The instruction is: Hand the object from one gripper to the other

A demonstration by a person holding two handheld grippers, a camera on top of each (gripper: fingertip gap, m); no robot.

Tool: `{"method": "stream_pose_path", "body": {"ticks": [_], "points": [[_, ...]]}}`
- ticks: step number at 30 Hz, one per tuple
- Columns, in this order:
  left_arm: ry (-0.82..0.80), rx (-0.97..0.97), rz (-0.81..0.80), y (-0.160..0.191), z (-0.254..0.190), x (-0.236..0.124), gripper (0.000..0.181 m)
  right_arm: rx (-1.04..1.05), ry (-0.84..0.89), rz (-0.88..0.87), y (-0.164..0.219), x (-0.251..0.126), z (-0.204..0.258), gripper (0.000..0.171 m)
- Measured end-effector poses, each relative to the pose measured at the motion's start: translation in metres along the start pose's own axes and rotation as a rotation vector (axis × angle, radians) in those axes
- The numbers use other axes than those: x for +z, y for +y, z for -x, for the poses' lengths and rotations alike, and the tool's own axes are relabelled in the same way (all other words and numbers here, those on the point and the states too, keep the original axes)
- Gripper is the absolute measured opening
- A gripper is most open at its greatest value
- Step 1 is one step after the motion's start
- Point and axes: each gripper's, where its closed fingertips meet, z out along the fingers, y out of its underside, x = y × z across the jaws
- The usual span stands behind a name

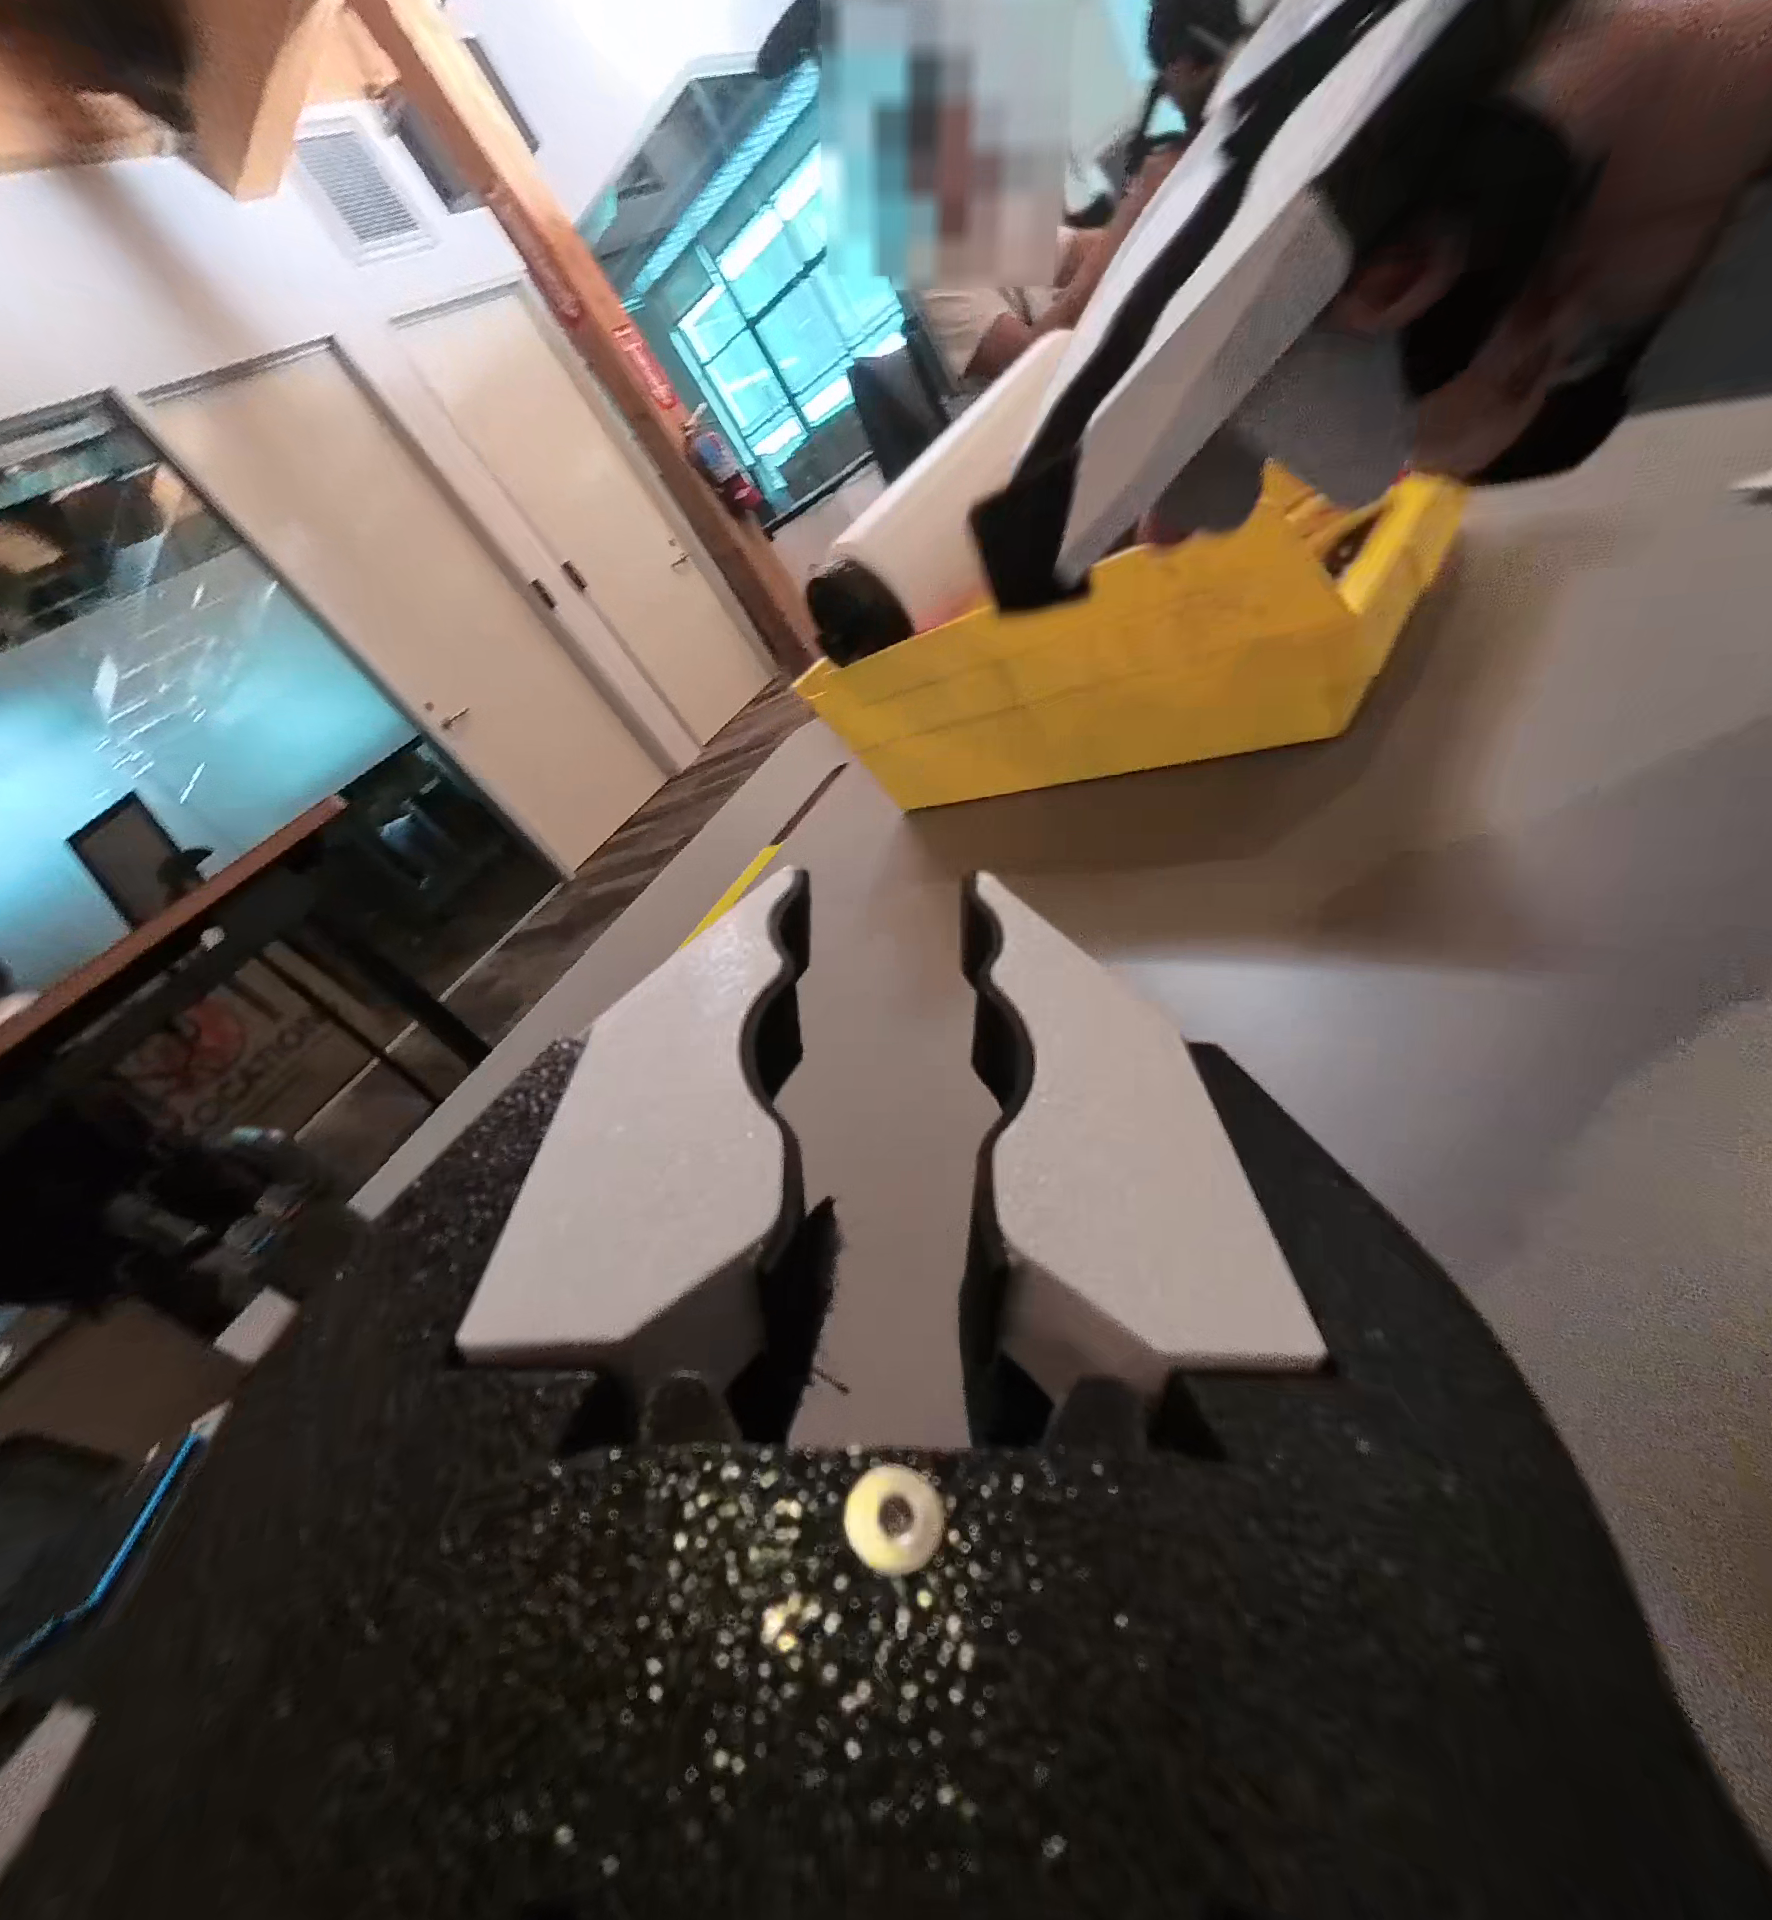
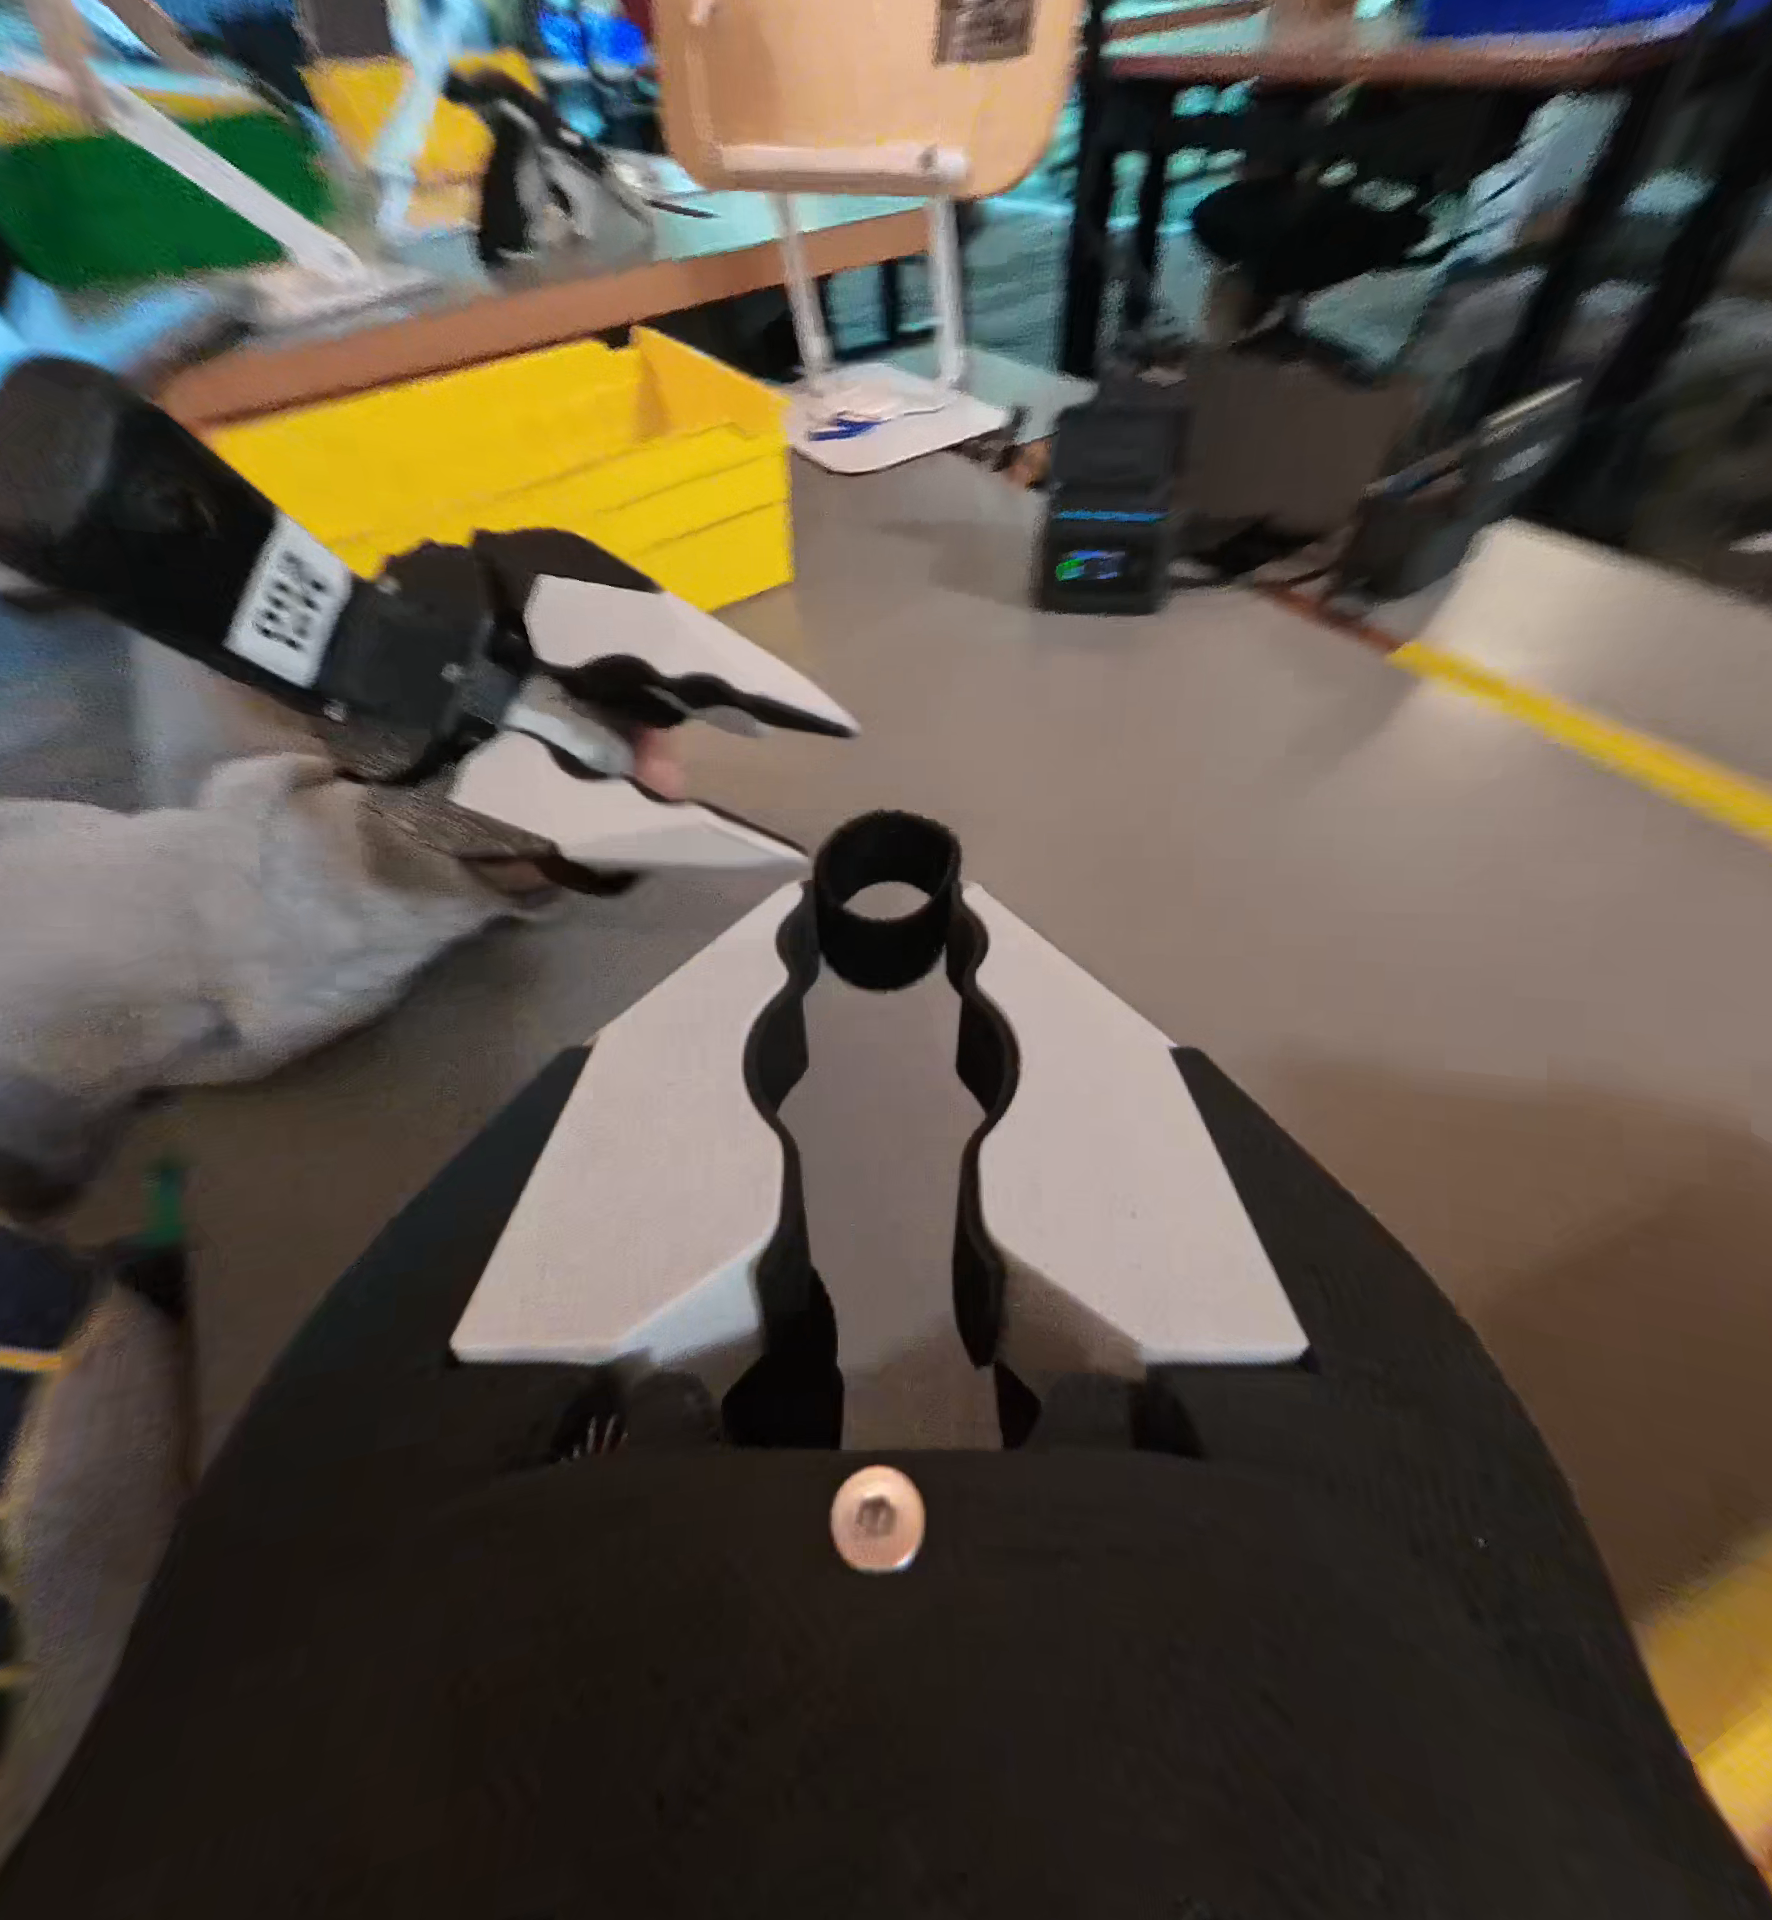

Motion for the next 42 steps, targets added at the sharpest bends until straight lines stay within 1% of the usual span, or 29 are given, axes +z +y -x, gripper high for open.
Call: {"method": "stream_pose_path", "body": {"ticks": [3,5,7,9,11,13,14,15,18,20,22,23,24,25,26,27,29,32,35,37,38,40,41,42], "points": [[-0.06,-0.08,-0.01,0.003,0.016,-0.004,0.025,-0.126,0.276,0.059,-0.007,-0.046,-0.048,0.023],[-0.089,-0.146,-0.019,0.005,0.025,-0.006,0.025,-0.151,0.505,0.169,0.005,-0.082,-0.089,0.024],[-0.111,-0.22,-0.029,0.008,0.033,-0.008,0.026,-0.143,0.711,0.311,0.028,-0.116,-0.126,0.025],[-0.129,-0.29,-0.044,0.011,0.041,-0.011,0.027,-0.1,0.813,0.423,0.054,-0.136,-0.148,0.027],[-0.152,-0.356,-0.058,0.015,0.049,-0.014,0.03,-0.055,0.86,0.442,0.069,-0.144,-0.16,0.031],[-0.174,-0.418,-0.066,0.02,0.057,-0.017,0.033,-0.034,0.878,0.415,0.071,-0.145,-0.162,0.049],[-0.186,-0.448,-0.071,0.023,0.061,-0.019,0.033,-0.044,0.881,0.388,0.067,-0.142,-0.161,0.055],[-0.197,-0.479,-0.077,0.025,0.064,-0.021,0.034,-0.071,0.889,0.356,0.06,-0.139,-0.159,0.057],[-0.219,-0.551,-0.093,0.032,0.071,-0.024,0.037,-0.218,0.88,0.227,0.027,-0.119,-0.145,0.058],[-0.231,-0.567,-0.098,0.035,0.074,-0.025,0.04,-0.288,0.774,0.074,0.002,-0.087,-0.119,0.057],[-0.243,-0.554,-0.084,0.039,0.075,-0.024,0.042,-0.296,0.628,-0.096,-0.018,-0.047,-0.086,0.057],[-0.25,-0.542,-0.071,0.042,0.075,-0.024,0.044,-0.278,0.574,-0.165,-0.023,-0.028,-0.074,0.062],[-0.261,-0.527,-0.058,0.045,0.075,-0.024,0.047,-0.256,0.516,-0.209,-0.025,-0.008,-0.063,0.072],[-0.288,-0.51,-0.043,0.049,0.078,-0.024,0.054,-0.239,0.463,-0.234,-0.023,0.012,-0.054,0.086],[-0.336,-0.493,-0.032,0.052,0.084,-0.026,0.066,-0.224,0.425,-0.257,-0.021,0.03,-0.049,0.092],[-0.388,-0.47,-0.024,0.055,0.09,-0.028,0.077,-0.217,0.391,-0.287,-0.018,0.046,-0.045,0.095],[-0.463,-0.411,-0.02,0.057,0.099,-0.033,0.09,-0.216,0.38,-0.366,-0.017,0.068,-0.044,0.1],[-0.521,-0.357,-0.035,0.054,0.106,-0.038,0.103,-0.224,0.411,-0.437,-0.012,0.082,-0.049,0.11],[-0.52,-0.355,-0.03,0.055,0.106,-0.035,0.108,-0.232,0.457,-0.51,-0.012,0.073,-0.052,0.117],[-0.528,-0.351,-0.024,0.056,0.105,-0.033,0.115,-0.246,0.456,-0.538,-0.011,0.068,-0.051,0.116],[-0.54,-0.349,-0.02,0.056,0.106,-0.033,0.123,-0.242,0.456,-0.547,-0.011,0.067,-0.051,0.116],[-0.599,-0.345,-0.018,0.057,0.112,-0.035,0.146,-0.24,0.462,-0.564,-0.014,0.066,-0.052,0.116],[-0.627,-0.335,-0.02,0.057,0.115,-0.036,0.152,-0.243,0.468,-0.56,-0.013,0.067,-0.053,0.115],[-0.638,-0.325,-0.02,0.056,0.116,-0.037,0.153,-0.246,0.473,-0.552,-0.012,0.068,-0.054,0.115]]}}
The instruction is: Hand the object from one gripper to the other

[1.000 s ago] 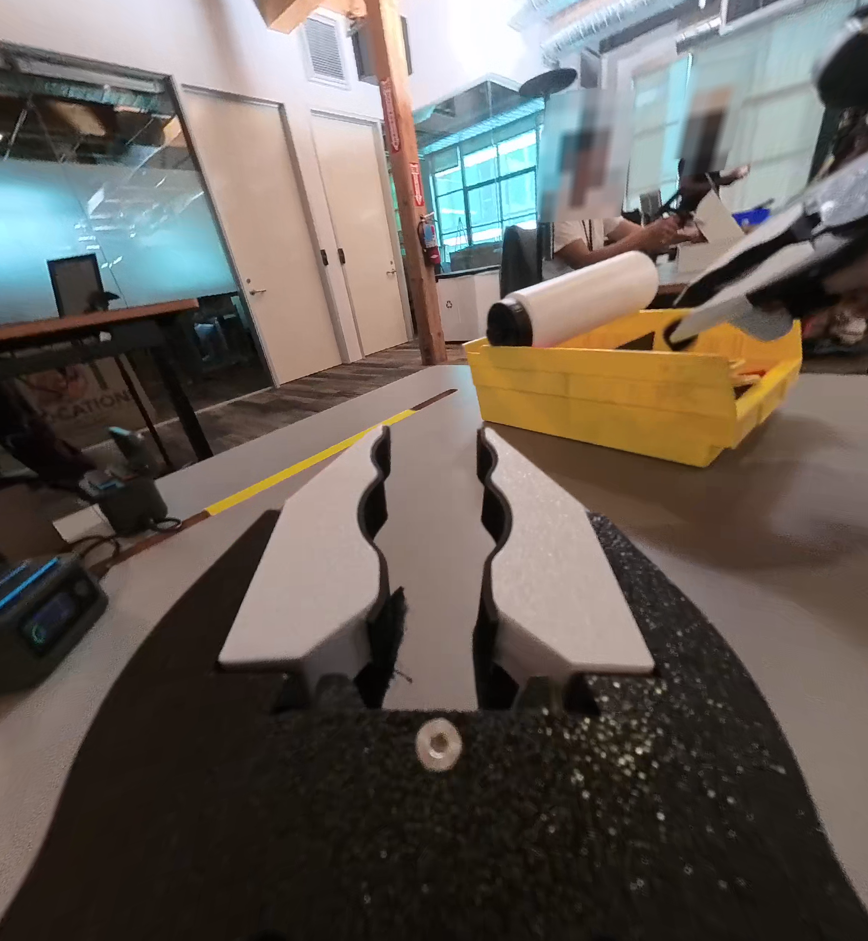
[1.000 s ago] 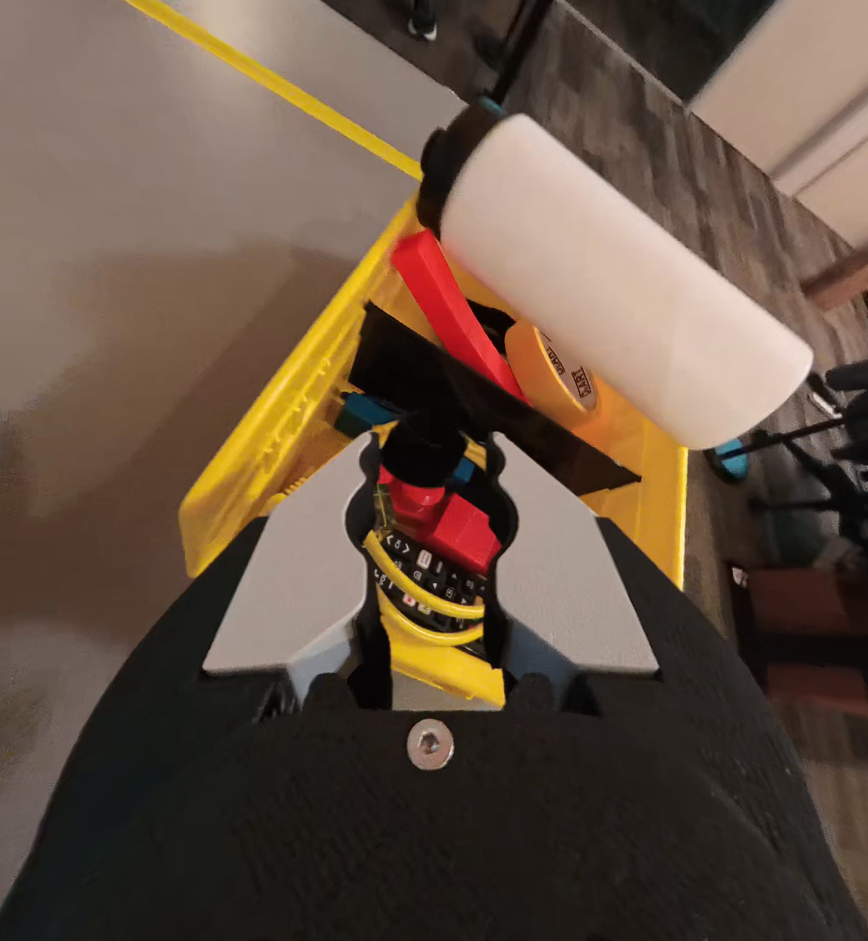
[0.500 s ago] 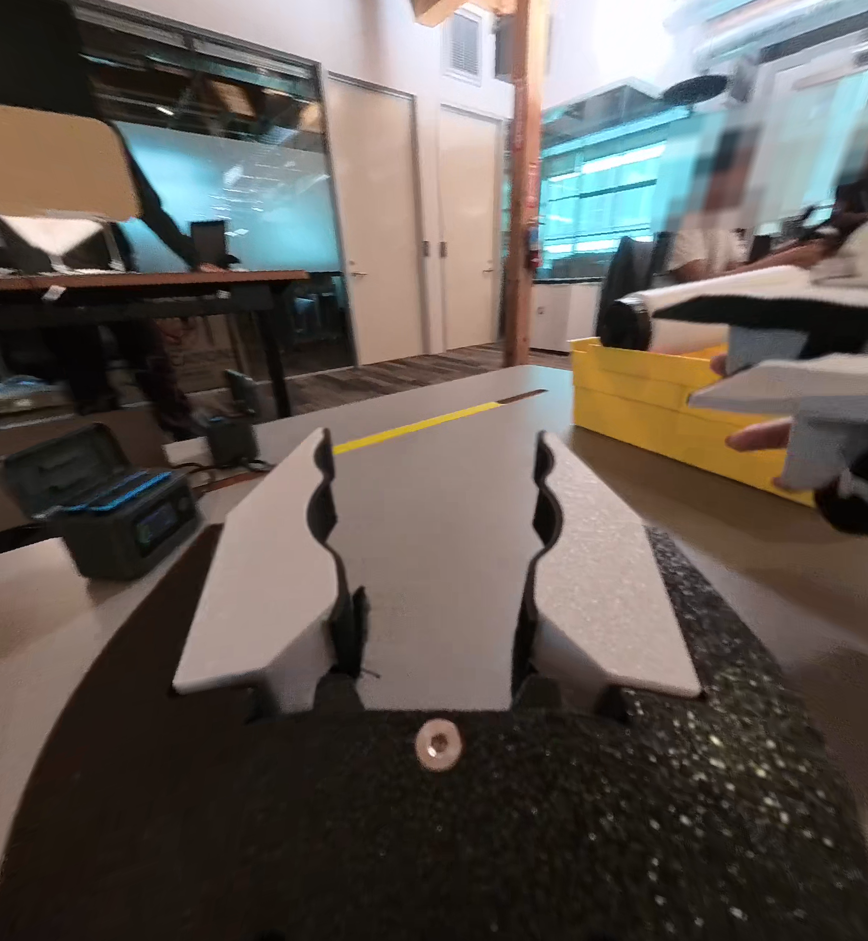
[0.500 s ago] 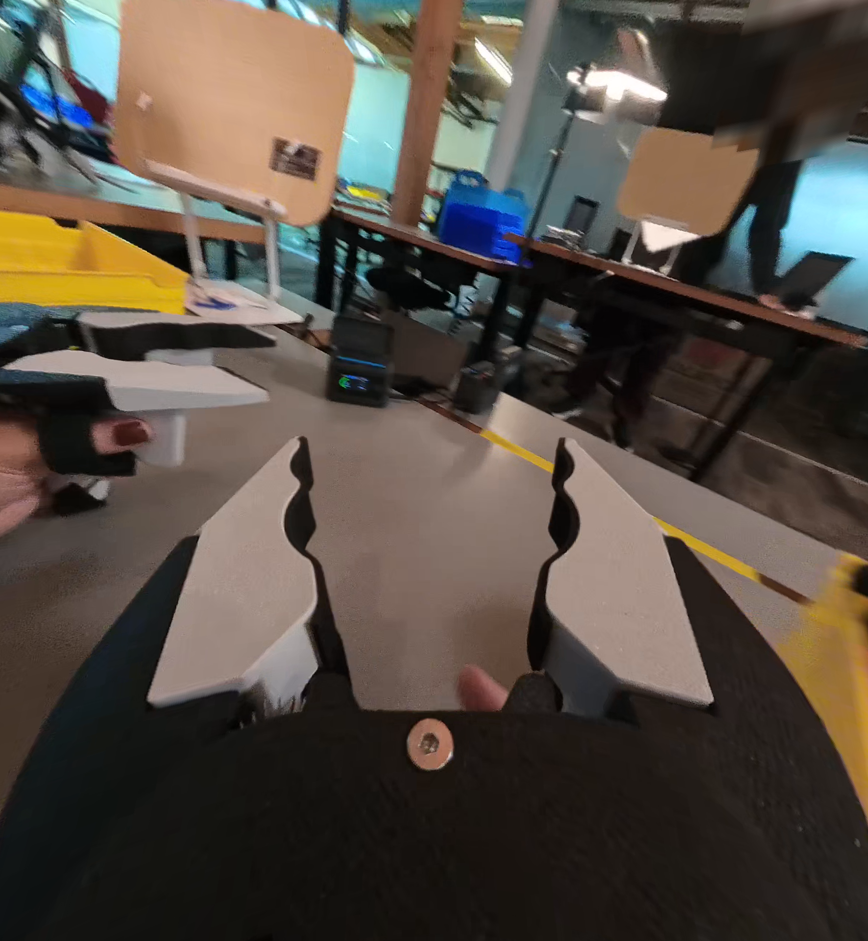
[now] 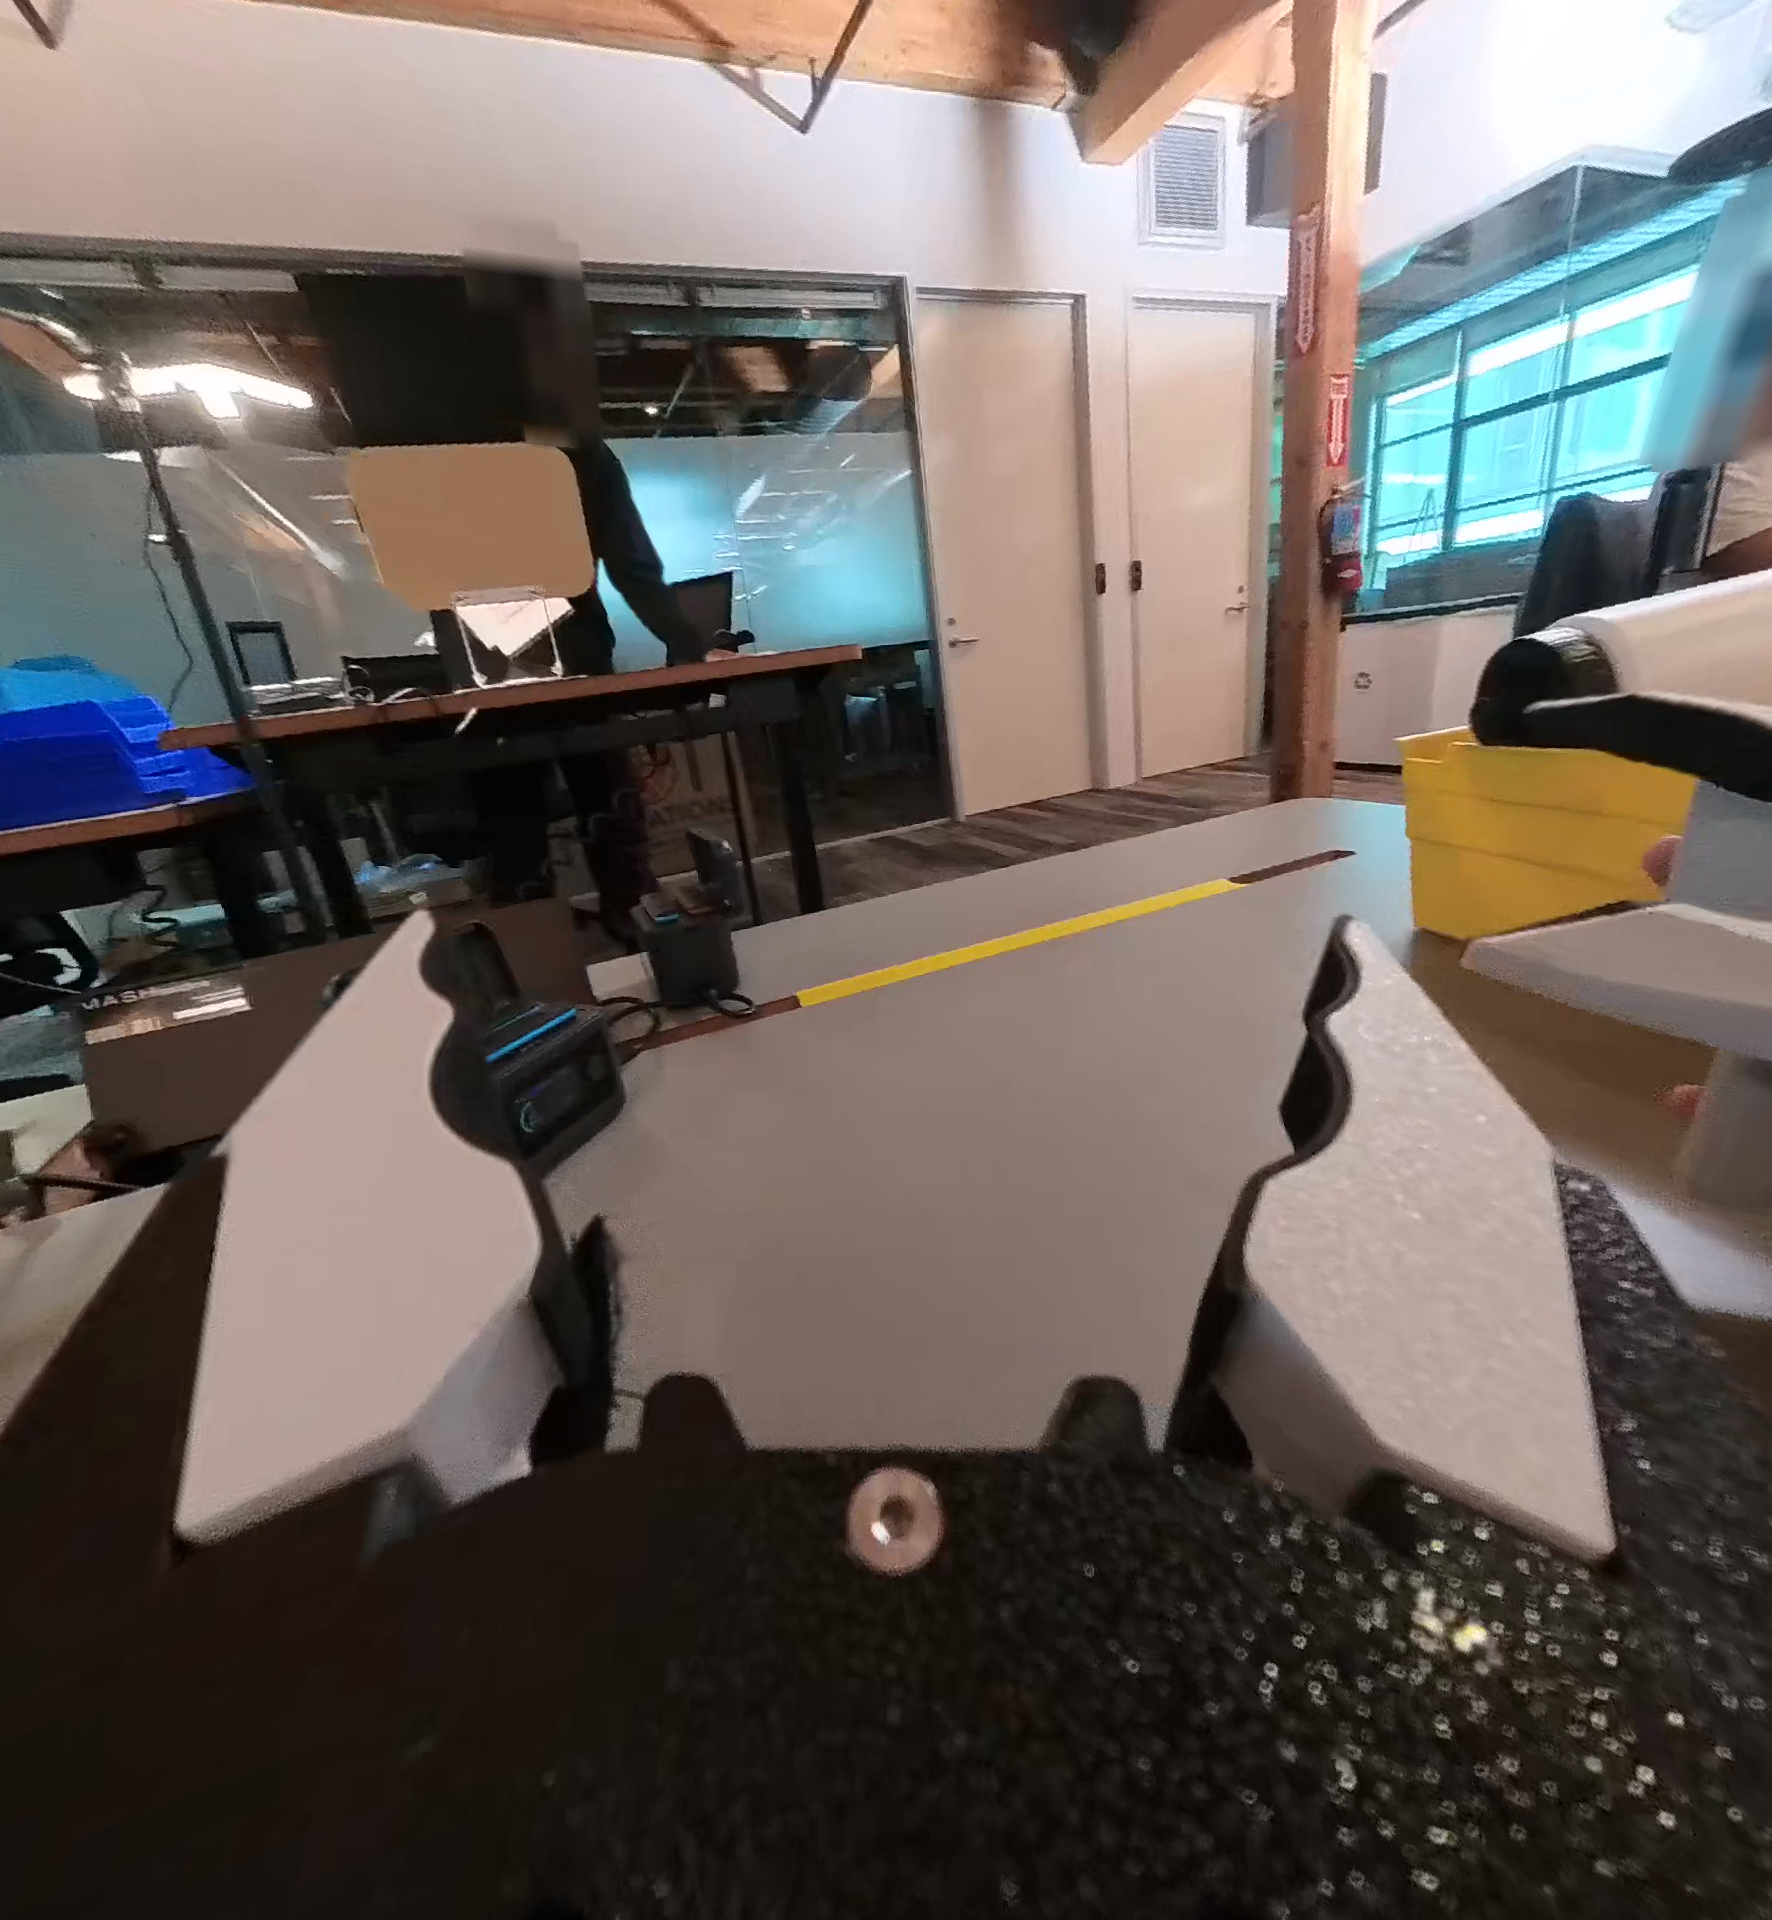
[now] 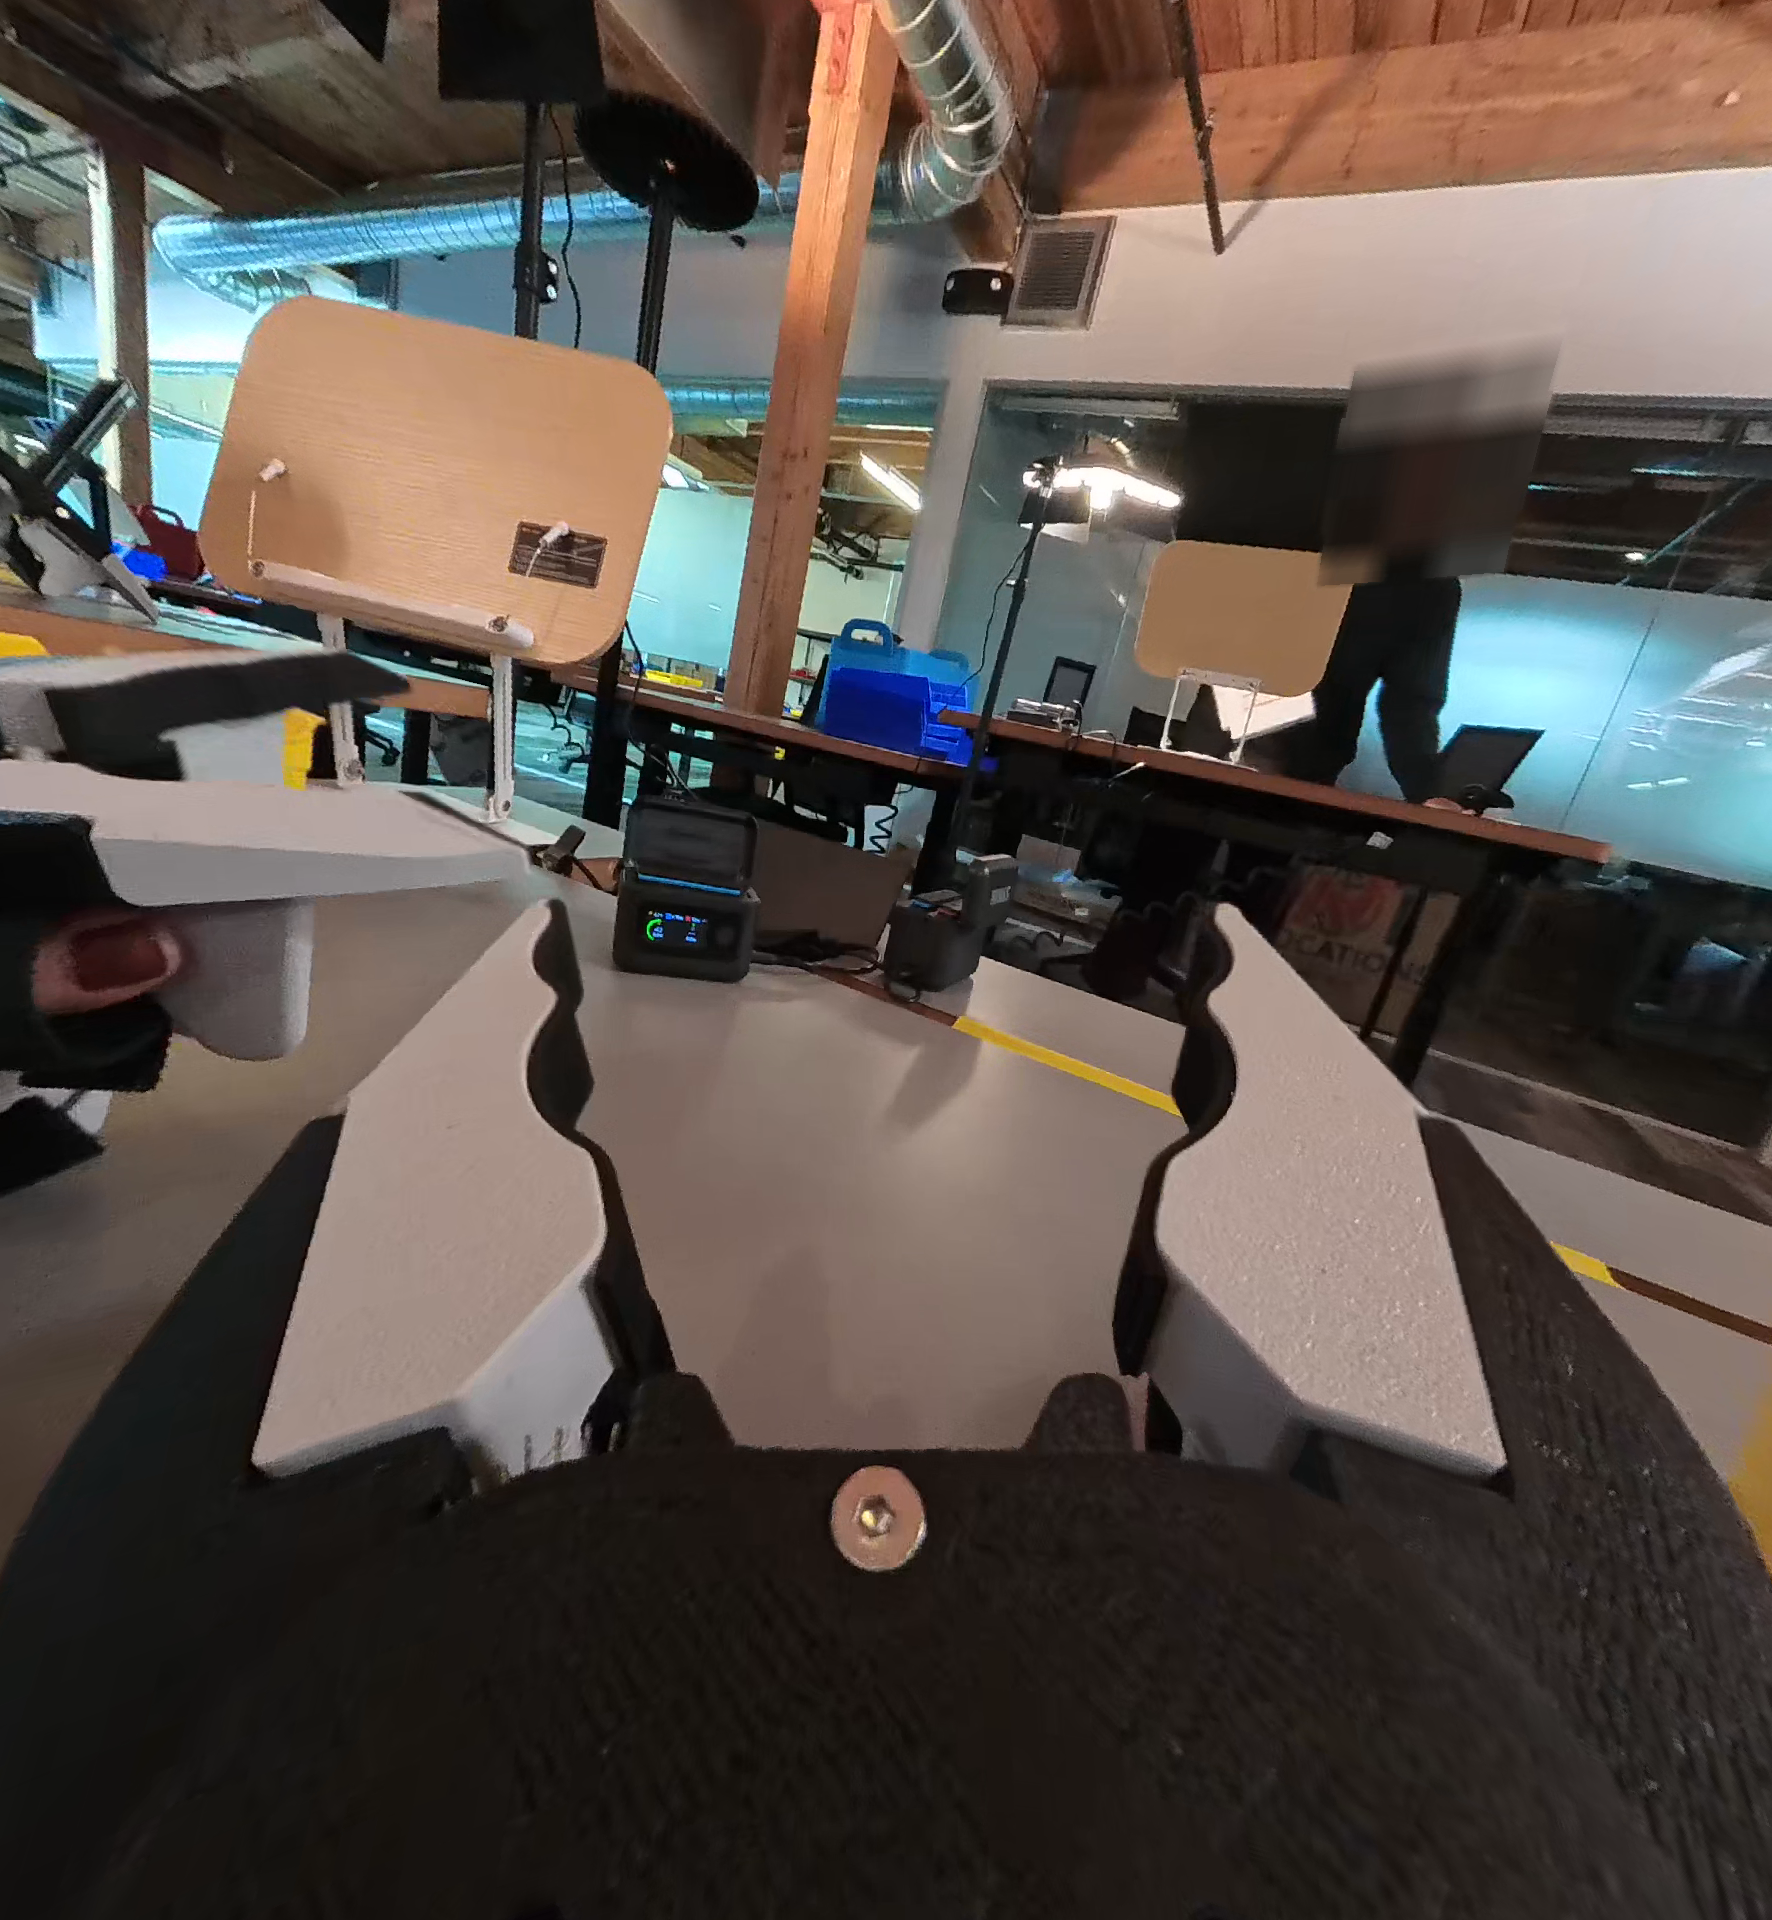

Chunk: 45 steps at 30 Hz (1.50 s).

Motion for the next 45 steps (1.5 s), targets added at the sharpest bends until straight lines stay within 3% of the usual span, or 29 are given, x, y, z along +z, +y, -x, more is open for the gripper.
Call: {"method": "stream_pose_path", "body": {"ticks": [4,10,14,20,24,26,28,31,33,35,39,42,45], "points": [[0.016,0.033,0.065,0.007,0.0,-0.001,0.154,-0.009,-0.001,-0.002,0.0,0.0,0.0,0.113],[-0.089,0.01,0.273,-0.002,0.046,-0.018,0.119,-0.034,0.004,-0.002,0.002,0.002,-0.001,0.109],[-0.17,0.014,0.443,-0.02,0.089,-0.047,0.102,-0.042,0.0,0.0,0.002,0.003,0.001,0.106],[-0.37,0.06,0.571,-0.049,0.154,-0.104,0.103,-0.044,-0.003,0.0,0.002,0.003,0.001,0.104],[-0.421,0.065,0.61,-0.056,0.184,-0.134,0.097,-0.046,-0.001,0.001,0.002,0.003,0.001,0.103],[-0.351,0.039,0.638,-0.053,0.188,-0.143,0.087,-0.05,0.002,0.004,0.003,0.002,0.001,0.103],[-0.181,0.025,0.711,-0.042,0.183,-0.15,0.077,-0.057,0.005,0.007,0.003,0.002,0.001,0.103],[0.126,0.084,0.881,-0.016,0.173,-0.17,0.078,-0.064,0.005,0.01,0.003,0.001,0.002,0.103],[0.226,0.171,1.006,0.004,0.184,-0.187,0.077,-0.072,0.002,0.013,0.004,0.002,0.003,0.102],[0.375,0.112,1.006,0.004,0.176,-0.19,0.069,-0.083,-0.001,0.016,0.004,0.002,0.004,0.102],[0.45,0.14,1.133,0.016,0.199,-0.204,0.051,-0.113,-0.005,0.025,0.006,0.003,0.006,0.101],[0.552,0.05,1.163,0.023,0.194,-0.206,0.053,-0.133,-0.006,0.031,0.007,0.004,0.008,0.101],[0.602,0.102,1.256,0.045,0.192,-0.212,0.056,-0.151,-0.007,0.037,0.008,0.004,0.009,0.1]]}}
